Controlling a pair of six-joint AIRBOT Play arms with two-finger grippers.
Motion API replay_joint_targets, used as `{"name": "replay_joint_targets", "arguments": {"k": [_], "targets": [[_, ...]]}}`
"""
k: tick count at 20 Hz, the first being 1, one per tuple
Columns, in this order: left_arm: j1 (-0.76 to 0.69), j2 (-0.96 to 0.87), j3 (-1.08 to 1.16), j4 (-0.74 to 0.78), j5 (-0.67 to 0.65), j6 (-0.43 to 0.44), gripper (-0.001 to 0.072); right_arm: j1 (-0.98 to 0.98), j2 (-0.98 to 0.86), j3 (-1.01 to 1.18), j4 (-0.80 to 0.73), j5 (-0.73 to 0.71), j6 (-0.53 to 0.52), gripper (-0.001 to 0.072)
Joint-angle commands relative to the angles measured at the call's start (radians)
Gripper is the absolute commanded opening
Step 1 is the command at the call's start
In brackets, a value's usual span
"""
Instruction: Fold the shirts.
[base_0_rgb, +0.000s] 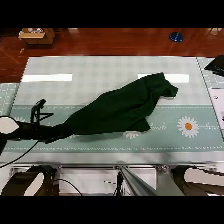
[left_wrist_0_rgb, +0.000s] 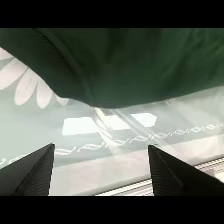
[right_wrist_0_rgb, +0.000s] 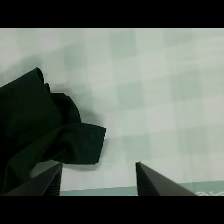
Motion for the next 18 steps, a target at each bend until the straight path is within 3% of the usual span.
{"name": "replay_joint_targets", "arguments": {"k": [1,2,7,13,14,15,16,18], "targets": [[0.012,-0.042,-0.087,-0.115,0.148,0.016,0.0654,0.0,-0.009,0.0,0.007,0.001,-0.005,0.0528],[0.012,-0.062,-0.091,-0.14,0.181,0.032,0.0577,0.0,-0.009,0.0,0.008,0.002,-0.005,0.0528],[0.011,-0.22,-0.091,-0.388,0.397,0.172,0.0548,0.0,-0.008,0.0,0.034,0.018,-0.005,0.0528],[0.011,-0.443,-0.085,-0.564,0.351,0.366,0.0556,0.0,-0.009,0.0,0.037,0.061,-0.019,0.0528],[0.011,-0.46,-0.085,-0.597,0.351,0.391,0.042,0.0,-0.009,0.0,0.037,0.065,-0.019,0.0528],[0.011,-0.467,-0.085,-0.628,0.351,0.414,0.0148,0.0,-0.009,0.0,0.036,0.071,-0.019,0.0528],[0.011,-0.468,-0.085,-0.663,0.348,0.45,0.0029,0.0,-0.009,0.0,0.036,0.075,-0.018,0.0527],[0.012,-0.467,-0.084,-0.735,0.314,0.519,0.0029,0.0,-0.009,-0.001,0.035,0.075,-0.019,0.0527]]}}
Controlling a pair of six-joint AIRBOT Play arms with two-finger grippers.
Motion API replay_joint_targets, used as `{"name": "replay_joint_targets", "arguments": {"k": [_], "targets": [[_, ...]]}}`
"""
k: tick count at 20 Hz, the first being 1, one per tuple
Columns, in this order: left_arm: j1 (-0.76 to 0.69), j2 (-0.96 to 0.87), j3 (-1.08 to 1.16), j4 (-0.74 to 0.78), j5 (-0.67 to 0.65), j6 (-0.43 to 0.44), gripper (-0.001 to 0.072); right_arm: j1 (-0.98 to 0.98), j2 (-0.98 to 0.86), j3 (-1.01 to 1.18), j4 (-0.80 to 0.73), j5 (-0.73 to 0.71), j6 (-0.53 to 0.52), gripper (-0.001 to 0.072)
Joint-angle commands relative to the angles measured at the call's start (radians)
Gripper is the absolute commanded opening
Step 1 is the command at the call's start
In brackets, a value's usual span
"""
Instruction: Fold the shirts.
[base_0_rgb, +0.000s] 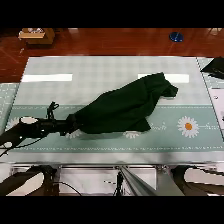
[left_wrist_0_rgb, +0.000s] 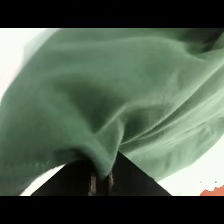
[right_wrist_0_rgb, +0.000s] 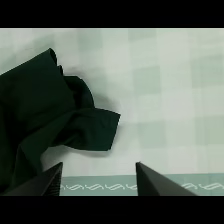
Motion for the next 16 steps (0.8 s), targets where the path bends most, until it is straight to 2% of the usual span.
{"name": "replay_joint_targets", "arguments": {"k": [1,4,10,14,16], "targets": [[0.002,-0.021,0.007,-0.14,-0.058,0.139,0.0028,0.0,-0.003,-0.001,0.001,0.005,-0.004,0.0526],[0.001,0.002,0.038,-0.145,-0.098,0.209,0.0028,-0.001,-0.034,-0.043,0.069,-0.001,-0.029,0.0525],[0.002,0.073,0.082,-0.146,-0.103,0.208,0.0028,0.006,-0.179,-0.256,0.411,-0.052,-0.055,0.0526],[0.002,0.077,0.095,-0.149,-0.117,0.208,0.0028,0.084,-0.259,-0.291,0.405,-0.089,-0.077,0.0526],[0.002,0.077,0.095,-0.148,-0.117,0.209,0.0028,0.145,-0.284,-0.291,0.414,-0.184,-0.085,0.0526]]}}
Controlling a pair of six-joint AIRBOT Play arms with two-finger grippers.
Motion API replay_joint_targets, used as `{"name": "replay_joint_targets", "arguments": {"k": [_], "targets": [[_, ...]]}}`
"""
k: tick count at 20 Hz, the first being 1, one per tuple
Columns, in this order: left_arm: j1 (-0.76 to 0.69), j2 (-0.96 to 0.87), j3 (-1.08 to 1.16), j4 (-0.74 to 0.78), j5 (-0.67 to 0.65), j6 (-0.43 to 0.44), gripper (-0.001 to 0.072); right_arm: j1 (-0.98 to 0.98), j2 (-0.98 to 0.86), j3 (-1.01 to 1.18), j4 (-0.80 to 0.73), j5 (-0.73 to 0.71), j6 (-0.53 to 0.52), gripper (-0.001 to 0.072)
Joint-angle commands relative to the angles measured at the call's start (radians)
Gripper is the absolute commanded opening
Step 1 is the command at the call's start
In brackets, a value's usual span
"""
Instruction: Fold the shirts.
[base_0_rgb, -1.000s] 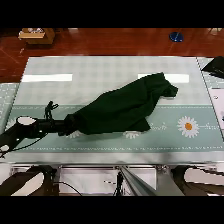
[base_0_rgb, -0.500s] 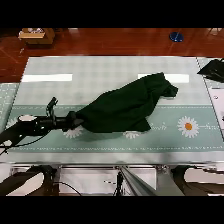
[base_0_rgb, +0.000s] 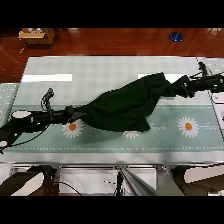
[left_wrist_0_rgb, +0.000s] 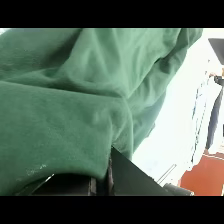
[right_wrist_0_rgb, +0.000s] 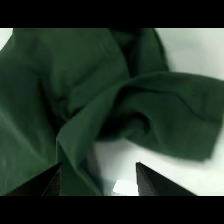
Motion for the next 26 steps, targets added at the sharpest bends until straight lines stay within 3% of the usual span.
{"name": "replay_joint_targets", "arguments": {"k": [1,3,5,6,12,15,19,23,26], "targets": [[0.001,0.005,0.006,-0.002,-0.007,0.004,0.0028,0.096,-0.052,-0.018,0.042,-0.147,-0.011,0.0521],[0.001,0.005,0.011,-0.002,-0.007,0.012,0.0028,0.154,-0.056,-0.018,0.053,-0.253,0.023,0.0475],[0.001,0.005,0.03,-0.002,-0.007,0.026,0.0028,0.195,-0.055,-0.008,0.072,-0.299,0.027,0.0146],[0.001,0.005,0.043,-0.002,-0.007,0.026,0.0028,0.198,-0.054,0.007,0.081,-0.292,0.026,0.002],[0.001,0.031,0.27,-0.017,-0.117,0.025,0.0028,0.125,0.105,0.183,0.119,-0.076,-0.022,0.0019],[0.025,0.112,0.527,-0.021,-0.129,0.016,0.0028,0.071,0.273,0.279,0.119,-0.012,-0.023,0.0019],[0.135,0.23,0.937,-0.021,-0.121,-0.019,0.0027,0.031,0.536,0.39,0.12,-0.03,-0.022,0.0019],[0.253,0.332,1.268,0.03,-0.034,-0.167,0.0027,0.037,0.779,0.498,0.153,-0.195,0.002,0.0018],[0.297,0.418,1.411,0.195,-0.033,-0.327,0.0027,0.037,0.922,0.584,0.094,-0.254,0.074,0.0018]]}}
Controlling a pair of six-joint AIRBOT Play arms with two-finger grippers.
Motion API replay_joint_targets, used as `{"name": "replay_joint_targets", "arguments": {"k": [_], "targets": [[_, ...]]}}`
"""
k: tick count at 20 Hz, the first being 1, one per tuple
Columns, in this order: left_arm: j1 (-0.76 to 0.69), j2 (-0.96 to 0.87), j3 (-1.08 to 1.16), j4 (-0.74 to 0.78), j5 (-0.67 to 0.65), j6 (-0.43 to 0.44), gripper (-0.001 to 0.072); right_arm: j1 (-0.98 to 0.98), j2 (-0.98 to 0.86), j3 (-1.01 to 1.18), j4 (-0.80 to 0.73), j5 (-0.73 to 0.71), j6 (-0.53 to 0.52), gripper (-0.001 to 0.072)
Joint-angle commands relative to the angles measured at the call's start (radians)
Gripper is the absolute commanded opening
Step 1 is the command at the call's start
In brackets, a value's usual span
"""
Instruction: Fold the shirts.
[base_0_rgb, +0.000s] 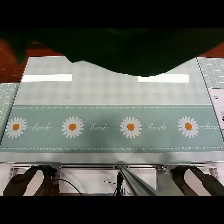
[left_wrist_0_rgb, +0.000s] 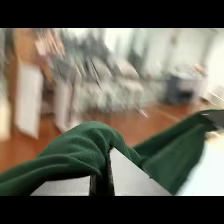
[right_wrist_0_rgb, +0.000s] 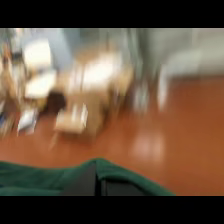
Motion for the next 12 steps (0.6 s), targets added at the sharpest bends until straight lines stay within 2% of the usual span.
{"name": "replay_joint_targets", "arguments": {"k": [1,2,4,6,7,10,12], "targets": [[0.052,0.116,0.185,0.21,0.028,-0.193,0.0027,-0.002,0.177,0.099,-0.08,-0.063,0.103,0.0018],[0.052,0.157,0.196,0.282,0.027,-0.241,0.0027,-0.002,0.217,0.116,-0.131,-0.039,0.146,0.0018],[0.052,0.245,0.197,0.417,-0.018,-0.406,0.0026,-0.002,0.274,0.153,-0.262,0.044,0.22,0.0018],[0.051,0.304,0.197,0.488,-0.175,-0.547,0.0027,-0.002,0.309,0.186,-0.401,0.172,0.257,0.0018],[0.051,0.321,0.197,0.507,-0.269,-0.591,0.0027,-0.002,0.319,0.191,-0.459,0.244,0.263,0.0018],[0.051,0.335,0.196,0.546,-0.524,-0.656,0.0026,-0.002,0.309,0.191,-0.583,0.476,0.249,0.0018],[0.051,0.322,0.179,0.564,-0.649,-0.62,0.0027,-0.002,0.26,0.191,-0.634,0.654,0.218,0.0018]]}}
